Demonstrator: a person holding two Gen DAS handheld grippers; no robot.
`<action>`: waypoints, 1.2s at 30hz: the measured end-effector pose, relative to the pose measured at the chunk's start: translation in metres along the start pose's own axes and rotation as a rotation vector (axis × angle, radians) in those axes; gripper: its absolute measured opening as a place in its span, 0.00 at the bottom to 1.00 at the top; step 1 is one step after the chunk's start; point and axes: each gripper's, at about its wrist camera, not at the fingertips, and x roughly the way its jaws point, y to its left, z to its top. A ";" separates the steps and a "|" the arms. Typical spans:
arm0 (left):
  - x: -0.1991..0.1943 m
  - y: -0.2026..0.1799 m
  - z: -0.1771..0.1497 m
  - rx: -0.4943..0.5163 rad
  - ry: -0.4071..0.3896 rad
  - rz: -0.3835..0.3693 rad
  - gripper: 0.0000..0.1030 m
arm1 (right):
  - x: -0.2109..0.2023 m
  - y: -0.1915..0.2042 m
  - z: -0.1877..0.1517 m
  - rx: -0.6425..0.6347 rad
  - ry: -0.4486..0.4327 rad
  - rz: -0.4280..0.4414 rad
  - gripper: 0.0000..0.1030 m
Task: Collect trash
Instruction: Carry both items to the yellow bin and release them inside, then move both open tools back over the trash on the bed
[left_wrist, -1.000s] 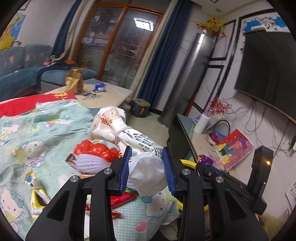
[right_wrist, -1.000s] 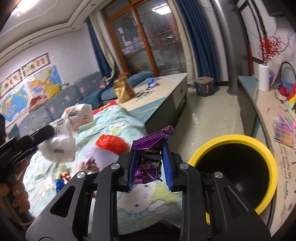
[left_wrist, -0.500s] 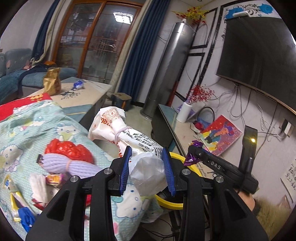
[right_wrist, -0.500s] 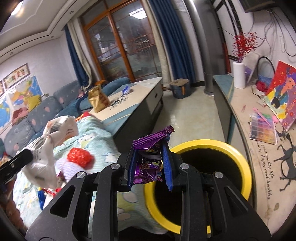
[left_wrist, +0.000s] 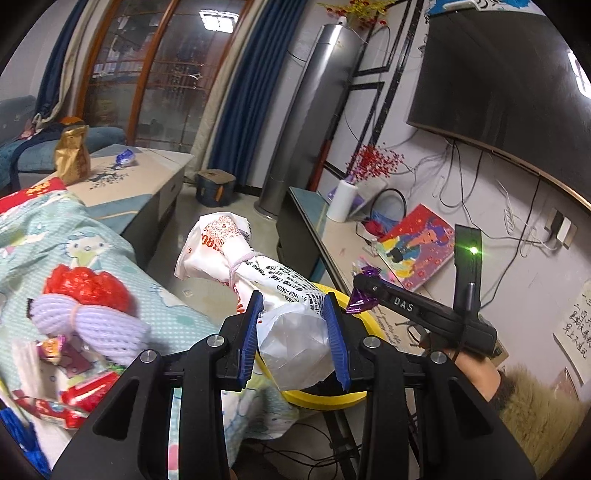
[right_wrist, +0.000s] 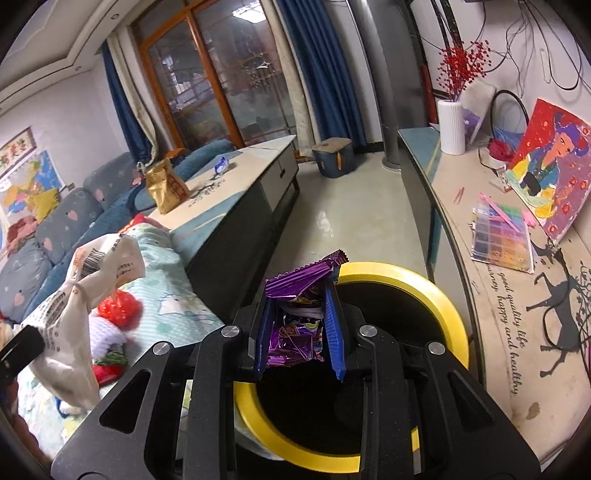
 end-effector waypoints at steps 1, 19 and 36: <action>0.003 -0.002 -0.001 0.005 0.004 -0.002 0.31 | 0.001 -0.002 -0.001 -0.002 0.006 -0.004 0.20; 0.085 -0.025 -0.031 0.056 0.143 -0.087 0.32 | 0.015 -0.050 -0.004 0.058 0.071 -0.043 0.20; 0.099 -0.014 -0.036 0.072 0.111 -0.035 0.89 | 0.020 -0.056 -0.006 0.078 0.094 -0.032 0.50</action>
